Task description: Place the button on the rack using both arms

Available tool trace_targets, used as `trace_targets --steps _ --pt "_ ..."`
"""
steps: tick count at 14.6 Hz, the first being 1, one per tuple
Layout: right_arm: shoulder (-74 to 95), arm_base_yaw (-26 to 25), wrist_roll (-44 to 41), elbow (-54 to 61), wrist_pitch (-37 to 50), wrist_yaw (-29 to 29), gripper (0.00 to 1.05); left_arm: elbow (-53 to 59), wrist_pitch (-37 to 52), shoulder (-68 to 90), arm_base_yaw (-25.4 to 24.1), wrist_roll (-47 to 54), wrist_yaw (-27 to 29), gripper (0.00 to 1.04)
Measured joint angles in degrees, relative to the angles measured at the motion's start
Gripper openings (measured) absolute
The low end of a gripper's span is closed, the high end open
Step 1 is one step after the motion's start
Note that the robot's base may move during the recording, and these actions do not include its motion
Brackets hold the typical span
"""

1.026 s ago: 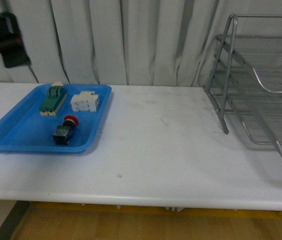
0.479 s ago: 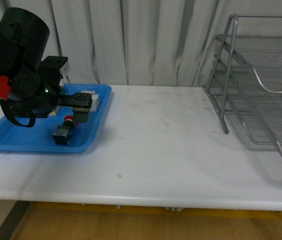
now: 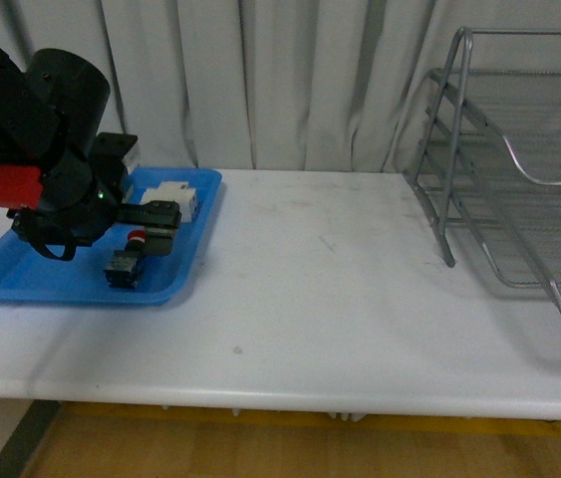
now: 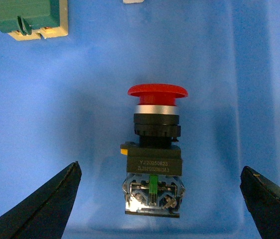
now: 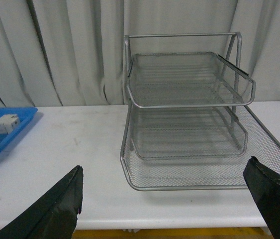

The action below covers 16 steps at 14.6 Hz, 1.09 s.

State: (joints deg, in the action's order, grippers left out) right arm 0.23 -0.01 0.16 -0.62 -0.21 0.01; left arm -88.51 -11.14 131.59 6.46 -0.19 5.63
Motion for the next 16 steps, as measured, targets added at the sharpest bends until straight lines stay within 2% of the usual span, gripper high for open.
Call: trace_targets --steps 6,7,8,9,13,16 --pt "0.0 0.0 0.0 0.0 0.0 0.0 0.98 -4.9 -2.4 4.5 -0.3 0.0 0.4 0.98" --pt "0.0 0.0 0.0 0.0 0.0 0.0 0.98 -5.1 -3.1 5.9 -0.3 0.2 0.1 0.8" --pt "0.0 0.0 0.0 0.0 0.0 0.0 0.98 -5.1 -2.9 6.1 -0.3 0.2 0.1 0.47" --pt "0.0 0.0 0.0 0.0 0.0 0.0 0.98 -5.1 -2.7 5.9 -0.5 0.2 -0.2 0.37" --pt "0.0 0.0 0.0 0.0 0.0 0.0 0.98 6.1 2.7 -11.1 -1.0 2.2 -3.7 0.36" --pt "0.0 0.0 0.0 0.0 0.0 0.0 0.98 17.5 5.2 -25.5 -0.2 4.6 -4.1 0.36"
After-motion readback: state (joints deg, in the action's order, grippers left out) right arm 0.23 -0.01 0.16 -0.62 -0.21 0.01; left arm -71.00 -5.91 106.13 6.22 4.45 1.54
